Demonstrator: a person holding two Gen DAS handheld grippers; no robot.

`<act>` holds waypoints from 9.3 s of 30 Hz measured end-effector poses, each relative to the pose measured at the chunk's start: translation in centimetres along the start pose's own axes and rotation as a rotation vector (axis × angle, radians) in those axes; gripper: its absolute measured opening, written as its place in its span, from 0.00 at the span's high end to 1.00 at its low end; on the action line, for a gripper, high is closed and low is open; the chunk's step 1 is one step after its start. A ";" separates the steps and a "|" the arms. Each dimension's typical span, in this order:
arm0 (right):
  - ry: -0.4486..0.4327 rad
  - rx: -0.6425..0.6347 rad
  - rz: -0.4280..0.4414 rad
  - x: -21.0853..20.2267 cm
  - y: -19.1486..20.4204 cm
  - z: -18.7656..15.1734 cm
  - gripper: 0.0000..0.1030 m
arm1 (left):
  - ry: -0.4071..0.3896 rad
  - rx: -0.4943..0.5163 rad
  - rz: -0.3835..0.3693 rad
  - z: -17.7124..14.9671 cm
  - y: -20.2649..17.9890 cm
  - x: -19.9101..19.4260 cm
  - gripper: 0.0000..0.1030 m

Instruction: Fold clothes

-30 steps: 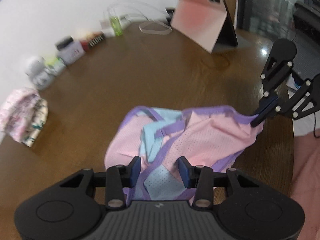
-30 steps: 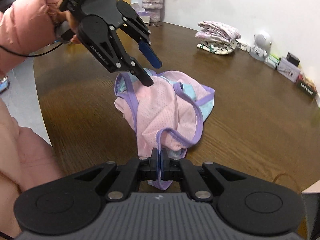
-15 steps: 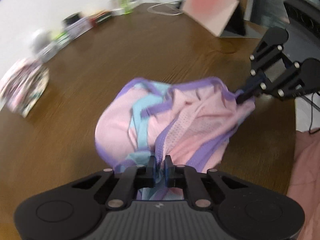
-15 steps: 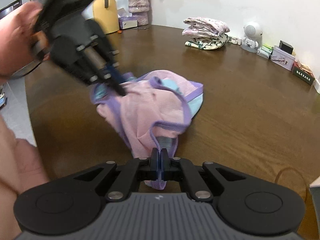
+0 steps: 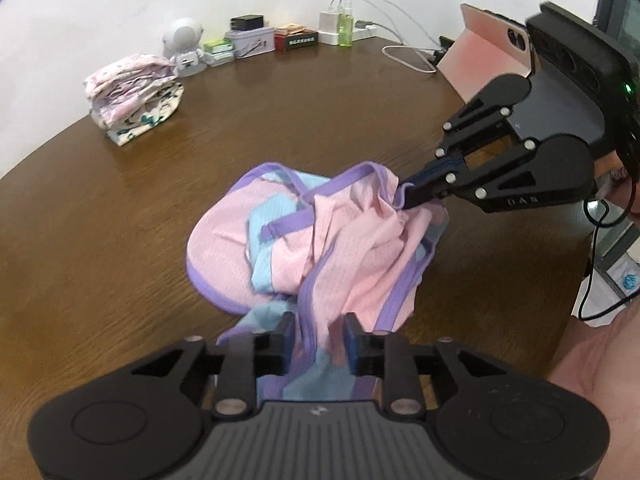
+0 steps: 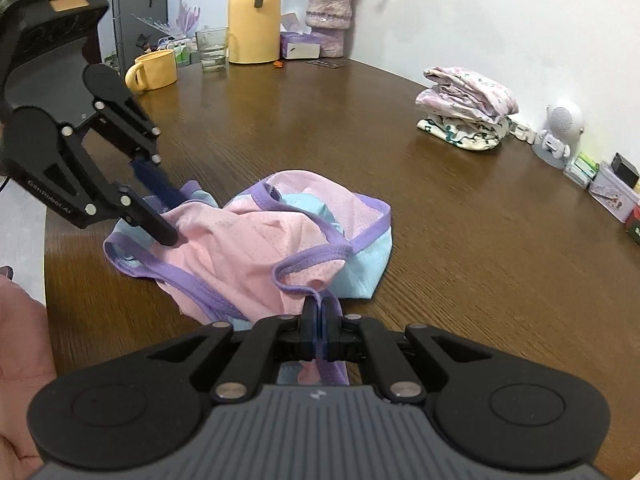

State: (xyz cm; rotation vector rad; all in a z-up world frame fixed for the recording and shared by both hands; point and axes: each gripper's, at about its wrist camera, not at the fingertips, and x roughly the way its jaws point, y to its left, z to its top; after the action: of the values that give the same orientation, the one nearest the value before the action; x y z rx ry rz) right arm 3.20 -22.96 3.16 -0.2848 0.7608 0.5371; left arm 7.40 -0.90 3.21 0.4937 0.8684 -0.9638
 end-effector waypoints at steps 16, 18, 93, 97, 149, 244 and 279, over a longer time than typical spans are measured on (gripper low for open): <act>-0.069 -0.032 -0.097 -4.2 0.5 1.8 0.99 | -0.165 0.036 0.174 2.2 -0.7 -4.9 0.99; -0.110 -0.069 -0.131 -5.3 0.6 3.6 0.99 | -0.211 0.042 0.240 3.1 -0.9 -6.8 0.99; -0.030 -0.067 -0.023 1.1 0.7 0.5 0.99 | -0.301 -0.291 0.230 -6.5 -8.3 -5.0 0.99; -0.031 -0.049 0.000 1.2 0.7 1.8 0.99 | -0.309 -0.360 0.216 -7.1 -6.4 -6.1 0.99; 0.086 -0.120 0.018 1.8 2.8 3.2 0.99 | -0.240 -0.385 0.105 -6.2 -4.1 -5.9 0.99; -0.001 0.158 0.184 3.7 -0.7 4.5 0.59 | -0.391 -0.527 0.243 -10.8 6.5 -9.0 0.54; 0.372 0.013 0.005 33.4 2.7 31.4 0.86 | 0.022 -0.139 0.200 -10.0 26.4 -4.9 0.96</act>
State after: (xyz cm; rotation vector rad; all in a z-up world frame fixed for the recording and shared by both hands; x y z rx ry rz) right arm 39.81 4.68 0.91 -0.3766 1.1253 0.4887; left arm 24.68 21.86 1.36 0.4635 0.8818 -0.7114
